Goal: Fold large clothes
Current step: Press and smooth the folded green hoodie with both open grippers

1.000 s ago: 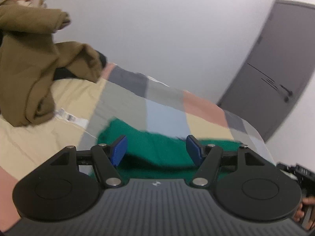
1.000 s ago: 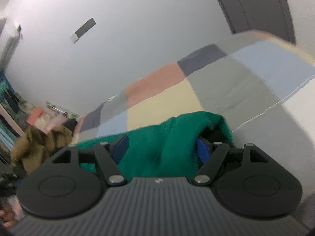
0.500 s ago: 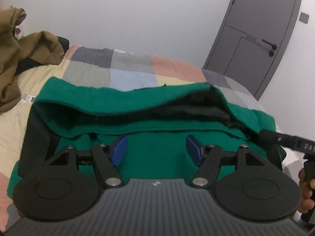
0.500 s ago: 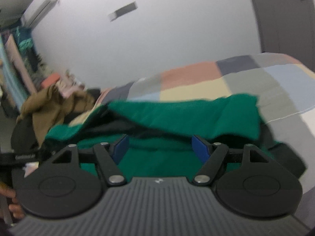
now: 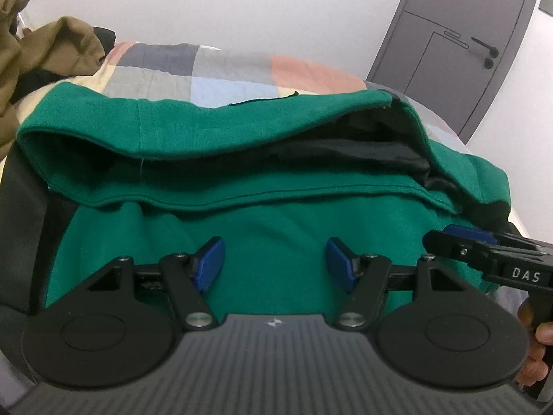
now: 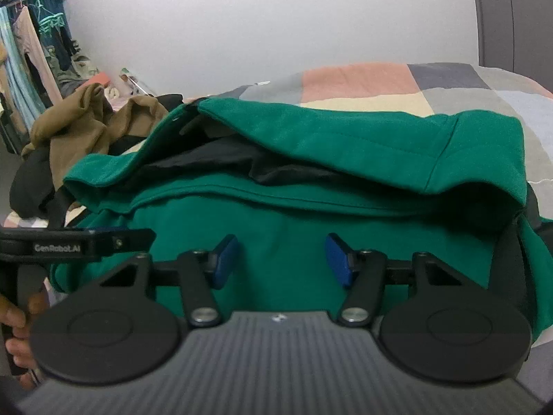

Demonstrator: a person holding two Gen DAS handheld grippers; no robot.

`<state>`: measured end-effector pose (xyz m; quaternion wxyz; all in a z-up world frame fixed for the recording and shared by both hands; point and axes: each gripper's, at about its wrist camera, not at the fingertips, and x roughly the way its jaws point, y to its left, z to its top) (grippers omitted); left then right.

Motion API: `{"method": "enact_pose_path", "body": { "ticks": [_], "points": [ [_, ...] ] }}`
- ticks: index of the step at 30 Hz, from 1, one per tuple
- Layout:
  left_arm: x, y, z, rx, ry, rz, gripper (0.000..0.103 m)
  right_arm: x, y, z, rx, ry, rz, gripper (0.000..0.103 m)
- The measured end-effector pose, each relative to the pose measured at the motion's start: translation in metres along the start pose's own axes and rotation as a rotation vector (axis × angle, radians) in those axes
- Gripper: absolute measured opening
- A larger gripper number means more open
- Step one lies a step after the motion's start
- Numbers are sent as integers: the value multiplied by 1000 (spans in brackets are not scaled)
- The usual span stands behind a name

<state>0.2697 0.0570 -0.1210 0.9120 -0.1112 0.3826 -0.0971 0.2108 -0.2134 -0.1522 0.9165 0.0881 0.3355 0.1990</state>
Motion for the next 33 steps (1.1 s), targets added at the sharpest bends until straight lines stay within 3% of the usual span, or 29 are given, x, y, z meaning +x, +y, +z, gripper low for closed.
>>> {"method": "enact_pose_path", "body": {
  "ticks": [6,15,24,28,33],
  "points": [
    [-2,4,6,-23,-5,-9,71,17,3,9,-18,-25,-45,59],
    [-17,17,11,-61,-56,-52,71,79,3,69,-50,-59,-125,57],
    [-20,30,10,-47,-85,-57,71,134,-3,130,25,-72,-242,55],
    [-25,44,14,-104,-95,-68,71,126,13,126,-6,-75,-202,55],
    [-33,54,20,-151,-112,-49,71,99,48,109,-80,-4,-77,55]
  ]
}}
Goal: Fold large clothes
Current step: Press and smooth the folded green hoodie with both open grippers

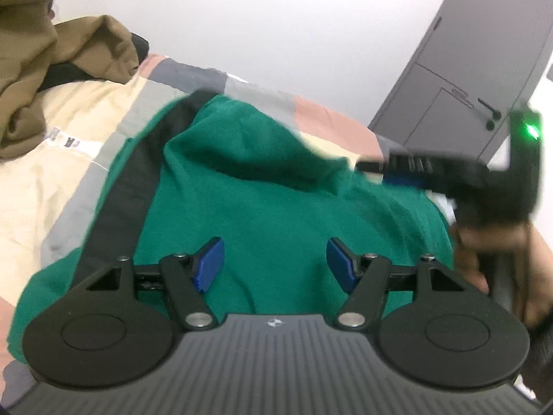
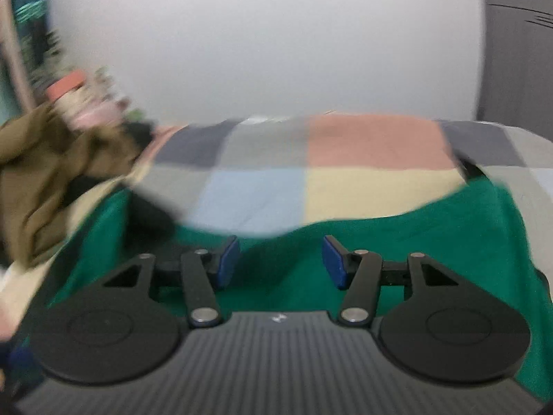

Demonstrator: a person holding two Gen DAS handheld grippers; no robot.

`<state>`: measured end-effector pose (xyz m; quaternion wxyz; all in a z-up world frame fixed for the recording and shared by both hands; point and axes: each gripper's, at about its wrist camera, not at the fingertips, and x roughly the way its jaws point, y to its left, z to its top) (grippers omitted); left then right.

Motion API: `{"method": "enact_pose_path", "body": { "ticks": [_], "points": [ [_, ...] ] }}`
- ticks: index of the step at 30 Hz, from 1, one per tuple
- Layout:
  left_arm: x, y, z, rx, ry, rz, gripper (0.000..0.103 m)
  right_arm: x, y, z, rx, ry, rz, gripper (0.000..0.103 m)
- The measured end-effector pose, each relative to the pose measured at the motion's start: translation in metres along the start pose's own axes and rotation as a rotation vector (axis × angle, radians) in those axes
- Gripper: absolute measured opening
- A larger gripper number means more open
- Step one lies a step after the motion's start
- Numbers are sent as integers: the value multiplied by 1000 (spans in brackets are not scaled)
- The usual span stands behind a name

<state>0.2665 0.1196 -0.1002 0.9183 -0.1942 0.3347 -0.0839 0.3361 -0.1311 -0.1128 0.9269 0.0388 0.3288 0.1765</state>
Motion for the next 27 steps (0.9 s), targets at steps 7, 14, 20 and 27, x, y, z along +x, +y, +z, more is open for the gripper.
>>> {"method": "enact_pose_path", "body": {
  "ticks": [7,14,20,27],
  "points": [
    [-11,10,6,-22,-15,38,71,4,73,-28,-190,177,154,57],
    [-1,17,-1,6,24,78,70,85,78,-11,-14,278,126,56],
    [9,11,-7,44,43,81,70,87,71,-9,37,260,115,54],
    [10,2,-12,81,37,79,70,5,21,-16,44,150,96,54]
  ]
}}
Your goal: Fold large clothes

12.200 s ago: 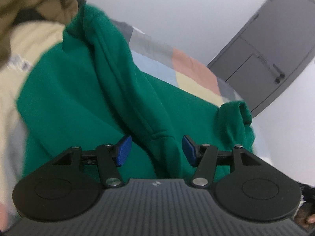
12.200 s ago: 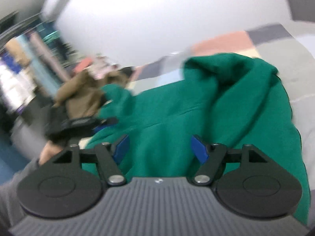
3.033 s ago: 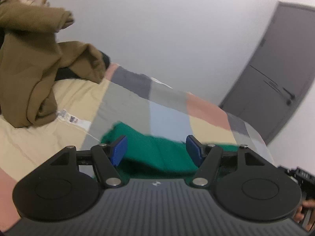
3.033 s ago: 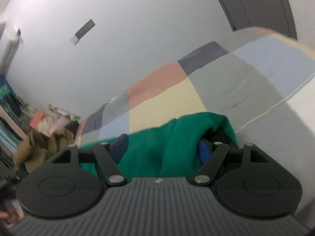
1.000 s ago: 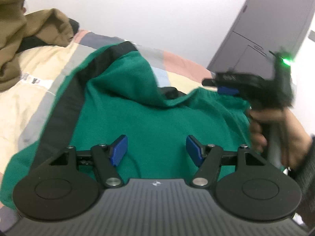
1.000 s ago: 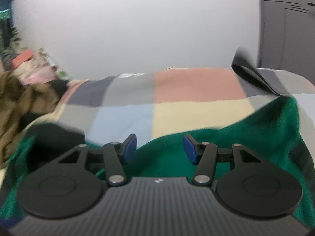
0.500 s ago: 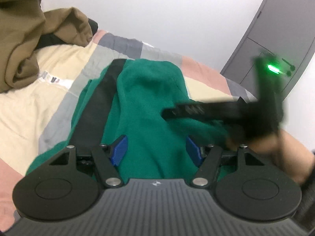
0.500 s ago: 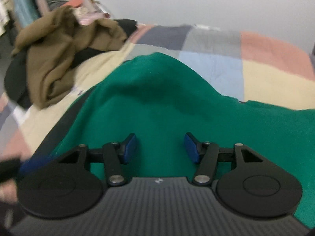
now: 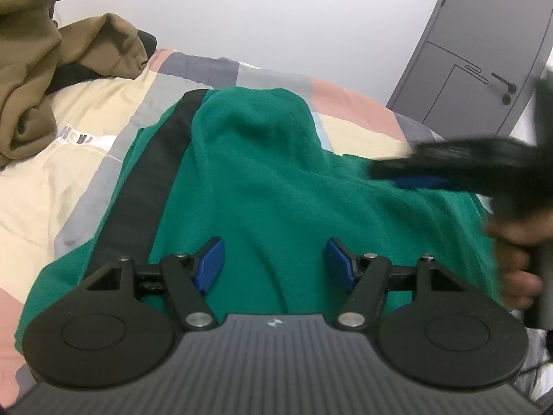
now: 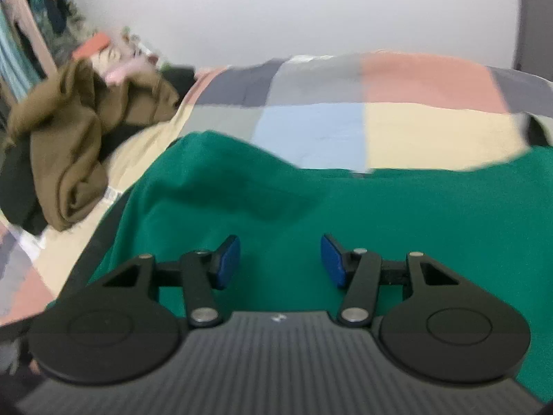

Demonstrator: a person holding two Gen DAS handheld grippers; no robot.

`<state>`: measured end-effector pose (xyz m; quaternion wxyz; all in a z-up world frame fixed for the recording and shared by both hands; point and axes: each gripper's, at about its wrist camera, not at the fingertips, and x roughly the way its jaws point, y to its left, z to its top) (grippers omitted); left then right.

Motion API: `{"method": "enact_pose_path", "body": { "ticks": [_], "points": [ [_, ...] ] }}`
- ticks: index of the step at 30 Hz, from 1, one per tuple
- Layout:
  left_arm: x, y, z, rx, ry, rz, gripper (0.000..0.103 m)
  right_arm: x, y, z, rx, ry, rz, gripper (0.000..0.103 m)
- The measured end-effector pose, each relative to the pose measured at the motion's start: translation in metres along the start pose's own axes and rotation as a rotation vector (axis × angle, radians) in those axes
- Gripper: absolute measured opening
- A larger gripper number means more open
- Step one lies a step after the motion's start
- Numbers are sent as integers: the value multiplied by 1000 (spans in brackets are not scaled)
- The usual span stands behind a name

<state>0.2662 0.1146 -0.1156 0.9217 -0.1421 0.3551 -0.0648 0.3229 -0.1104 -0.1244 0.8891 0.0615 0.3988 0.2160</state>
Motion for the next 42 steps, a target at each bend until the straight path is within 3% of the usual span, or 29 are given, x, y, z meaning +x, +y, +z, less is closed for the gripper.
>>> {"method": "enact_pose_path", "body": {
  "ticks": [5,10,14,17,23,26,35,38,39,42],
  "points": [
    [-7,-6,-1,-5,-28,-30,70,-72,-40,-28,23,-58,-70,56],
    [-12,-21,-6,36,-47,-43,70,-109,-69,-64,74,-103,-98,56],
    [-1,-34,-15,91,-12,-22,70,-109,-82,-93,98,-106,-124,57],
    [5,-37,-18,89,7,-10,70,-107,-87,-109,136,-101,-96,55],
    [13,-32,-23,52,28,-7,72,-80,-97,-114,178,-33,-89,55],
    [8,-33,-21,33,34,-13,71,-79,-100,-118,217,-48,-80,55],
    [-43,-35,-30,-119,42,-84,71,-132,-105,-135,410,-102,103,58],
    [-58,-37,-39,-165,52,-107,73,-134,-104,-148,487,-81,172,59],
    [-62,-36,-42,-189,57,-120,74,-133,-103,-152,507,-67,192,63],
    [-64,-29,-52,-271,95,-141,79,-125,-101,-159,558,-39,229,88]
  ]
}}
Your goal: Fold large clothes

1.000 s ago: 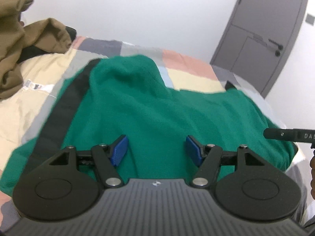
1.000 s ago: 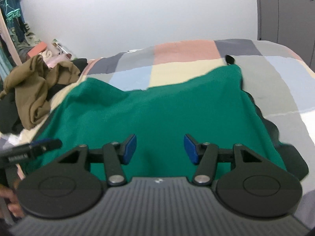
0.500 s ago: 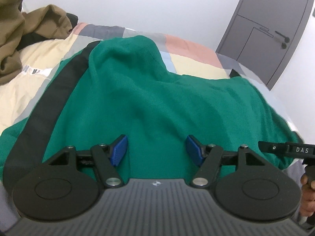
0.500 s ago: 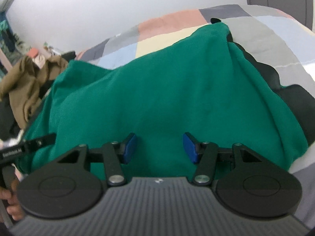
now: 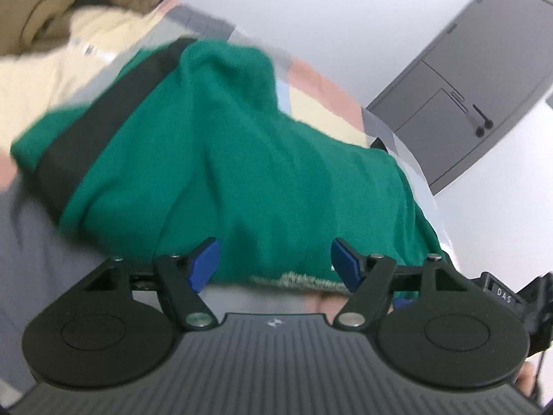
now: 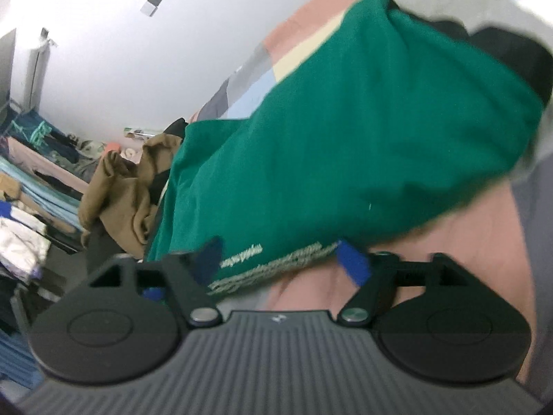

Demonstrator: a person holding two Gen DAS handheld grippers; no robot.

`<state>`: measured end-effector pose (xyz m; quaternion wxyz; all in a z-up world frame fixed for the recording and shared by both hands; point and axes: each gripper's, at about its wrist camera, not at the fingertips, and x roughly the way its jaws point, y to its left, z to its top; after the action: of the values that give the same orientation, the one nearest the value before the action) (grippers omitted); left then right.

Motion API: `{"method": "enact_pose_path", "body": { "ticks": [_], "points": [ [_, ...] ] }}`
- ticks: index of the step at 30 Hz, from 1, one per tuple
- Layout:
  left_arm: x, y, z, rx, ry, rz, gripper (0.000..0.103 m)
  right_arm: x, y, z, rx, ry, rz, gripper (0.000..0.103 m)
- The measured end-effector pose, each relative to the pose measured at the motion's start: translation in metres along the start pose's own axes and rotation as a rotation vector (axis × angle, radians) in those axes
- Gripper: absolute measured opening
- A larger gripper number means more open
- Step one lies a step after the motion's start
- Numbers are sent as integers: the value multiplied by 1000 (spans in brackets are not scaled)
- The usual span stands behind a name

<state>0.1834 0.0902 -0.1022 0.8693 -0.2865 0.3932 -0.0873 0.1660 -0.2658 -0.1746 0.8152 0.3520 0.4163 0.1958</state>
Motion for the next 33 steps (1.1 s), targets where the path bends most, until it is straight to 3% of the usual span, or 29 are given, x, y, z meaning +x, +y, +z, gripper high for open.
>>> {"method": "enact_pose_path", "body": {
  "ticks": [4,8,11,17,22,28,30,32,33],
  "points": [
    [11,11,-1,-75,56,-1,84,20,-11,2,99,54,15,87],
    [25,26,0,-186,117,-34,87,44,-37,1,293,96,49,87],
    [33,39,-1,-273,135,-64,88,51,-54,4,417,37,100,87],
    [42,64,-6,-436,103,-114,88,41,-69,13,530,-119,128,88],
    [48,88,-8,-617,38,-152,87,28,-77,8,598,-186,145,87],
    [60,88,-6,-605,-46,-125,86,33,-74,14,508,-184,30,87],
    [61,85,-6,-581,-68,-104,75,35,-79,17,484,-187,12,87],
    [60,80,-4,-532,-74,-79,60,36,-76,20,441,-192,-20,80],
    [58,76,-4,-514,-81,-73,49,36,-77,22,418,-193,-38,69]
  ]
}}
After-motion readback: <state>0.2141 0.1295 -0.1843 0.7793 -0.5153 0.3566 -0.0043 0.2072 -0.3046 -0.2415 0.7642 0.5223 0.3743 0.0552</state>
